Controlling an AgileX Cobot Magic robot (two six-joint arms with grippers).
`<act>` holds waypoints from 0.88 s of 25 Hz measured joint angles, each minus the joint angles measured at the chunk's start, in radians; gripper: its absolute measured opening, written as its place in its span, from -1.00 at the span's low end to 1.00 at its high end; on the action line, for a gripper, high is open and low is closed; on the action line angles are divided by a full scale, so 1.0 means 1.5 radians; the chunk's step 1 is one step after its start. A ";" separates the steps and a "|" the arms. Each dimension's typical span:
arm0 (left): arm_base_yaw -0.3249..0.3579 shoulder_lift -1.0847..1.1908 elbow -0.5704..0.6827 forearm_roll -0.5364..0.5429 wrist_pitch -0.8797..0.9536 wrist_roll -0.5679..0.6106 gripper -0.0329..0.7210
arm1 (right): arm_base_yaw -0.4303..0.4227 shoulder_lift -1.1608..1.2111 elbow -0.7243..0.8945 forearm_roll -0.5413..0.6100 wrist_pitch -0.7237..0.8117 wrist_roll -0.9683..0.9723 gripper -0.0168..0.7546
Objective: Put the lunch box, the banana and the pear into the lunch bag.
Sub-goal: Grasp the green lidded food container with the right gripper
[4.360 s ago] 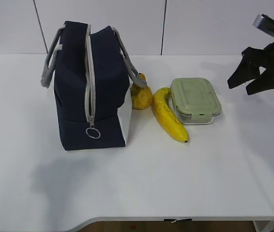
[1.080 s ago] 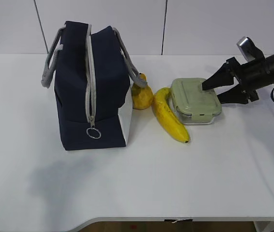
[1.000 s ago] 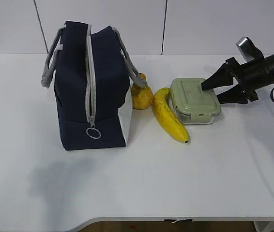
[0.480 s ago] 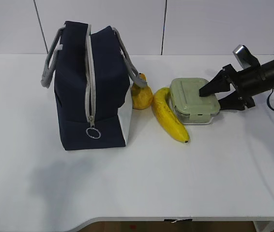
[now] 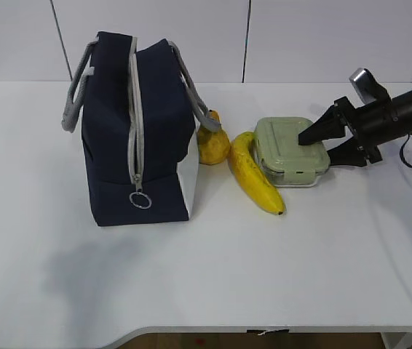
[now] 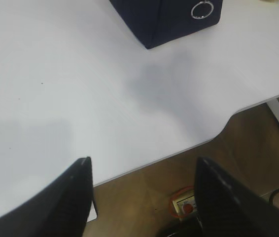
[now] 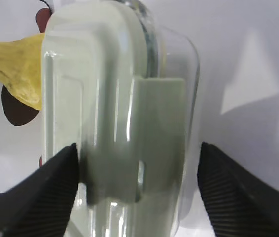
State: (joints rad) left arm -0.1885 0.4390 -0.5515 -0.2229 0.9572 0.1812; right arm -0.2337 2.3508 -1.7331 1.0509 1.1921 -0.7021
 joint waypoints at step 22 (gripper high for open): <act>0.000 0.000 0.000 0.000 0.000 0.000 0.38 | 0.000 0.007 0.000 0.024 0.002 -0.001 0.48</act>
State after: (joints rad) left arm -0.1885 0.4390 -0.5515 -0.2229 0.9572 0.1812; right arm -0.2330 2.3610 -1.7331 1.0865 1.1949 -0.7036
